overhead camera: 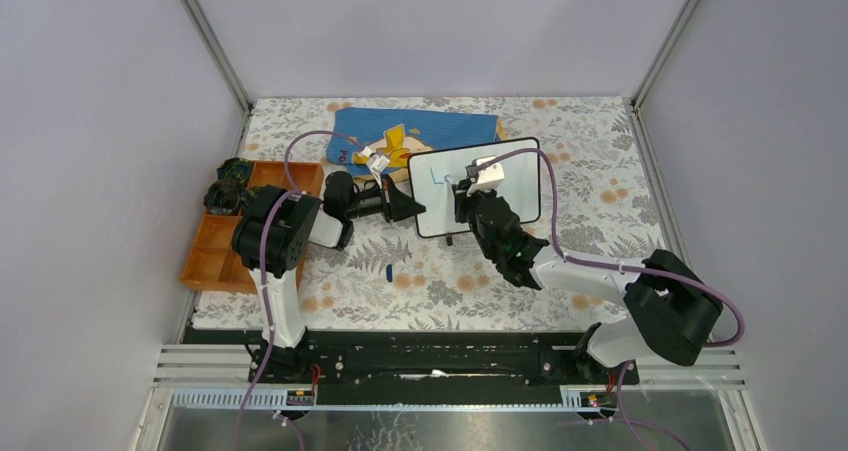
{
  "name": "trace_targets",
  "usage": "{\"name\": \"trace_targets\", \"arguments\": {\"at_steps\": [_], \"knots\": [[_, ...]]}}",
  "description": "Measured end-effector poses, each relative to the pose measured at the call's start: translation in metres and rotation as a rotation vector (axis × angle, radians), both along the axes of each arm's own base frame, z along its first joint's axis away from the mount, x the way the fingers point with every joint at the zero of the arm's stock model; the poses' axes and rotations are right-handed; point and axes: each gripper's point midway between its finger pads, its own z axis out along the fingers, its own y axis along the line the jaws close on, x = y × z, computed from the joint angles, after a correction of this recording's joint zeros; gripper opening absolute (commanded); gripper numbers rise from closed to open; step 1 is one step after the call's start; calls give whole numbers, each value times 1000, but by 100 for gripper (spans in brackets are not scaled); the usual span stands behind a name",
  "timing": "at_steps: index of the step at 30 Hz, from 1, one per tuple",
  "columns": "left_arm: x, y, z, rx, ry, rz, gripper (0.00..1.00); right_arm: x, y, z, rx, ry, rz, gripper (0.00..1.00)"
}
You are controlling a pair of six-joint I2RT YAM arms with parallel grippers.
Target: Write a sentence on the whiteboard
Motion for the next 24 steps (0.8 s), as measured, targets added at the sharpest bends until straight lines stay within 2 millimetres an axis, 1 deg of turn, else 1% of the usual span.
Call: {"name": "trace_targets", "arguments": {"at_steps": [3, 8, 10, 15, 24], "knots": [[0, 0, 0, 0, -1, 0, 0, -3, -5, 8, 11, -10, -5, 0], [0, 0, 0, 2, -2, -1, 0, -6, -17, 32, 47, -53, -33, 0], [0, 0, 0, 2, -3, -1, 0, -5, -19, 36, 52, -61, -41, 0], [0, 0, 0, 3, -1, -2, 0, -4, -24, 30, 41, -52, -51, 0], [0, 0, 0, 5, -3, -2, 0, -3, -18, 20, 23, -33, -29, 0]]}}
